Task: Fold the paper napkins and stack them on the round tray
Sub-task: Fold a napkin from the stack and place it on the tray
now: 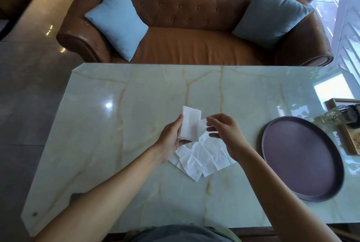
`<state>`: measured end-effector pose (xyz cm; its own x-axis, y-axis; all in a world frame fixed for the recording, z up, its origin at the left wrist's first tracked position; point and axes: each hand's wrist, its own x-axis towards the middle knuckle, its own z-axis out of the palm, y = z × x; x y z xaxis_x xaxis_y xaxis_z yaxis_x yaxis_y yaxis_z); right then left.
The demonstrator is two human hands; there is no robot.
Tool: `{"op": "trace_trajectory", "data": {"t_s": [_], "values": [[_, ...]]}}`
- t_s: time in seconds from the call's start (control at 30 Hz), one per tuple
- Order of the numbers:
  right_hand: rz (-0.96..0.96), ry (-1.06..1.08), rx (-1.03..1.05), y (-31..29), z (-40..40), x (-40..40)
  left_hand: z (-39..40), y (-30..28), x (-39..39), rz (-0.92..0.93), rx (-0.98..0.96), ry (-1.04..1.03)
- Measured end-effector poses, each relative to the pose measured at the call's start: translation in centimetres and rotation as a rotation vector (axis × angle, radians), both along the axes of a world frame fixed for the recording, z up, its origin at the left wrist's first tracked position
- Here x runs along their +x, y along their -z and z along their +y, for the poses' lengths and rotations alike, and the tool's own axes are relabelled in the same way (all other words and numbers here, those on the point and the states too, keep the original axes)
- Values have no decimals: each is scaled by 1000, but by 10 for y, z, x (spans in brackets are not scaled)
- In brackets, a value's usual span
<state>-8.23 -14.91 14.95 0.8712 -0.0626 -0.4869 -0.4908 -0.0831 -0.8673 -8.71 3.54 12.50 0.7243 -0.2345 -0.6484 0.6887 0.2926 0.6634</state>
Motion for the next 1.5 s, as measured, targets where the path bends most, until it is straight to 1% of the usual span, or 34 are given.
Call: {"op": "trace_trajectory", "data": {"t_s": [0.03, 0.07, 0.17, 0.23, 0.27, 0.33, 0.4, 0.47, 0.53, 0.57, 0.63, 0.73, 0.8, 1.03, 1.17, 1.3, 1.4, 1.5], "values": [[21, -8, -63, 6, 1, -2, -1, 2, 0, 8, -6, -4], [68, -30, -79, 11, 2, -4, -2, 3, -1, 9, -5, 6], [231, -117, 72, 19, 5, -11, -5, 6, -3, -36, 75, 48], [239, -144, 144, 21, 5, -12, -5, 7, -6, -80, 154, 70], [223, -131, 143, 23, 6, -12, -4, 8, -7, -90, 164, 71], [177, -107, 83, 26, 5, -11, 1, 10, -7, -121, 164, 82], [117, -132, -3, 26, 3, -9, 9, 10, -4, -170, 181, 120], [53, -223, -125, 23, 0, -6, 19, 6, 4, -201, 193, 129], [-6, -368, -263, 16, -3, -2, 29, 1, 15, -245, 266, 155], [-29, -438, -320, 14, -4, 0, 33, -2, 20, -281, 327, 205], [-68, -539, -396, 12, -5, 6, 39, -9, 29, -370, 434, 370], [-102, -605, -453, 9, -2, 10, 43, -17, 35, -482, 485, 581], [-103, -594, -444, 7, 0, 11, 43, -19, 38, -535, 514, 640], [-86, -493, -288, 3, 8, 9, 43, -18, 39, -630, 582, 703], [-98, -423, -292, 1, 8, 5, 36, -13, 40, -676, 584, 690], [-97, -348, -328, -3, -13, -6, 26, -7, 45, -697, 564, 681], [-81, -230, -329, -1, -43, -17, 13, -4, 49, -670, 543, 656], [-48, -34, -336, 13, -80, -32, -8, -3, 51, -638, 532, 669]]}}
